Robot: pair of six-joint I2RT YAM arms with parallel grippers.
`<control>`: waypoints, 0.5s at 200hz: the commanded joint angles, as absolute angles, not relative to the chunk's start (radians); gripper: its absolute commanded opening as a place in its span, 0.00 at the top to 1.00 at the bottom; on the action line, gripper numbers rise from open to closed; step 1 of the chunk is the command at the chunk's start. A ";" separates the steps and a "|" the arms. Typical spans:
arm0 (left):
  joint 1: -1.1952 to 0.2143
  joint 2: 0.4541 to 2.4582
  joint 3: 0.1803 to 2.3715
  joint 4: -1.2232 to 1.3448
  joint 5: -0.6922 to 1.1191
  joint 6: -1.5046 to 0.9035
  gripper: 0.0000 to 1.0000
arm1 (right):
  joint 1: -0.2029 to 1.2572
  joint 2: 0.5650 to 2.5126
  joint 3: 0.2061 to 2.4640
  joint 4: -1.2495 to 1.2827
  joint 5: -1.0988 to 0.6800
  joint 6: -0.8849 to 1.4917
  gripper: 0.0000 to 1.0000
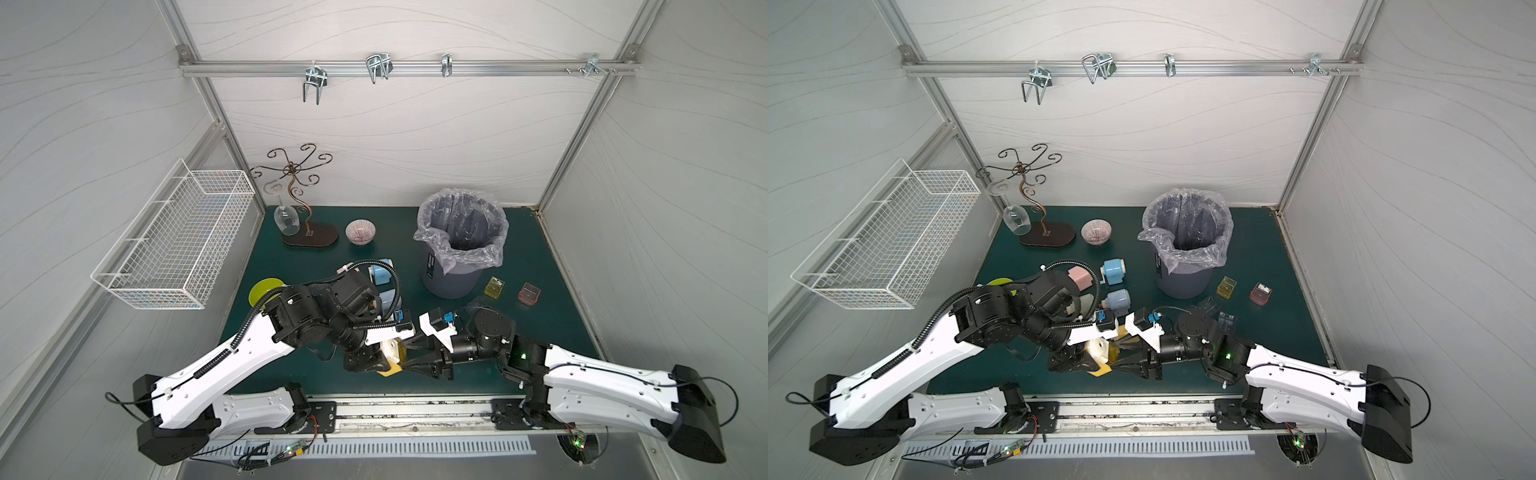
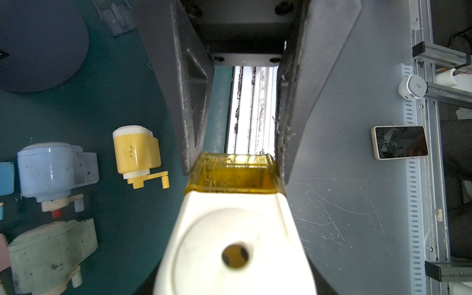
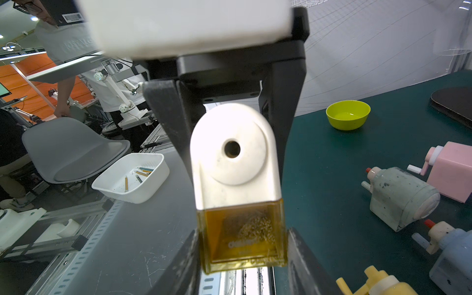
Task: Take out the pencil sharpener tray and clean the shavings
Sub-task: Open the container of the pencil sharpener.
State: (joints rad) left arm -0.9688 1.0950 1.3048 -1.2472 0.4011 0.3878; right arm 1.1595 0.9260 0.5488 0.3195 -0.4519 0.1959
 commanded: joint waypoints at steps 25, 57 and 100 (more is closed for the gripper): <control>-0.977 1.095 1.290 -1.448 0.362 0.395 1.00 | 1.115 0.889 0.570 0.353 -0.383 0.283 1.00; -0.977 1.082 1.293 -1.453 0.348 0.398 1.00 | 1.113 0.845 0.549 0.340 -0.365 0.251 1.00; -0.977 1.072 1.306 -1.463 0.335 0.394 1.00 | 1.104 0.765 0.525 0.296 -0.335 0.230 1.00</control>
